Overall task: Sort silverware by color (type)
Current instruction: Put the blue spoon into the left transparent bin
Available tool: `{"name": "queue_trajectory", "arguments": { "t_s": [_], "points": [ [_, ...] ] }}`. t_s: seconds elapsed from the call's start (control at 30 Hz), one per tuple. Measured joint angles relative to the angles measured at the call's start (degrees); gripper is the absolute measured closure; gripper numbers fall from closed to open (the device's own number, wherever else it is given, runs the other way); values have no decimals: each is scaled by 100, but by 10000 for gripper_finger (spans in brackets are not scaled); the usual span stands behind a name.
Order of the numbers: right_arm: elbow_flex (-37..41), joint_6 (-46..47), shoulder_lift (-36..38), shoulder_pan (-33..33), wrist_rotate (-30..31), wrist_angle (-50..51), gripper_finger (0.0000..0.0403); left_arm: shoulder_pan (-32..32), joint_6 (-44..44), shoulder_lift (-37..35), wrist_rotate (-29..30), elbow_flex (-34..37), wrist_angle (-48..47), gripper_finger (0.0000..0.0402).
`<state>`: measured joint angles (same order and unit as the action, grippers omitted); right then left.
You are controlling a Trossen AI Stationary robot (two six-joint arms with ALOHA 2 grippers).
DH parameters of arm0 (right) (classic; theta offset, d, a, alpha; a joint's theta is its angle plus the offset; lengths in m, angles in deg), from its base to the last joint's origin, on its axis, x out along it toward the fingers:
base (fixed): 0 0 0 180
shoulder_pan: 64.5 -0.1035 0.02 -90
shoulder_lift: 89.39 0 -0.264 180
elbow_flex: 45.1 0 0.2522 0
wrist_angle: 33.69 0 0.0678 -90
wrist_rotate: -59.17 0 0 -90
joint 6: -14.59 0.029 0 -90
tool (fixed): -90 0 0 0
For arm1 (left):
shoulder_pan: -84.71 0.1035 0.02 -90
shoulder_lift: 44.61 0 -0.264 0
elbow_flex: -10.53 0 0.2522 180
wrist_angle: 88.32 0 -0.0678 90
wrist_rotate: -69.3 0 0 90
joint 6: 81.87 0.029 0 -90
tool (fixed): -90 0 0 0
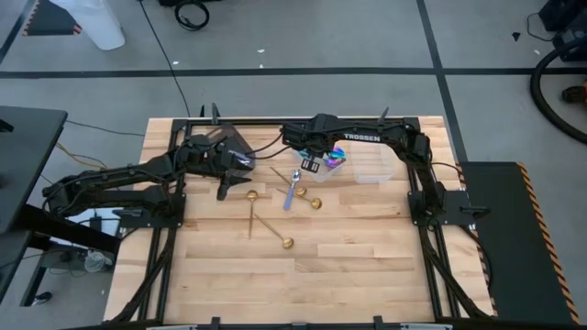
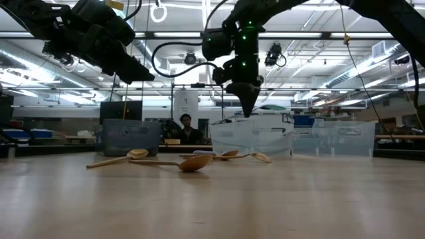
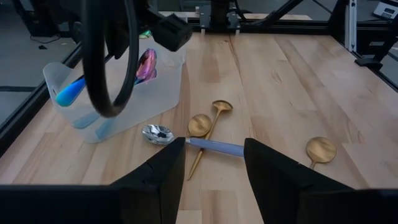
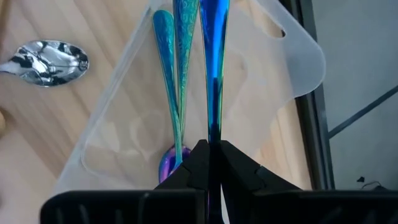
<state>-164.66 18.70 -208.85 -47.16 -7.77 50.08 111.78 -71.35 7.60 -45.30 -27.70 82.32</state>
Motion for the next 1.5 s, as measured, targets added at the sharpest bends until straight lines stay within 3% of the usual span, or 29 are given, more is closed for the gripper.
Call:
{"name": "queue_trajectory", "arguments": {
  "t_s": [0.87,1.5],
  "points": [
    [1310,18,11,97,-199,-1246,370,1,-89,2,0,0,-4,228],
    [1598,73,33,108,-473,-1708,370,0,-87,0,0,2,-4,228]
  ]
}}
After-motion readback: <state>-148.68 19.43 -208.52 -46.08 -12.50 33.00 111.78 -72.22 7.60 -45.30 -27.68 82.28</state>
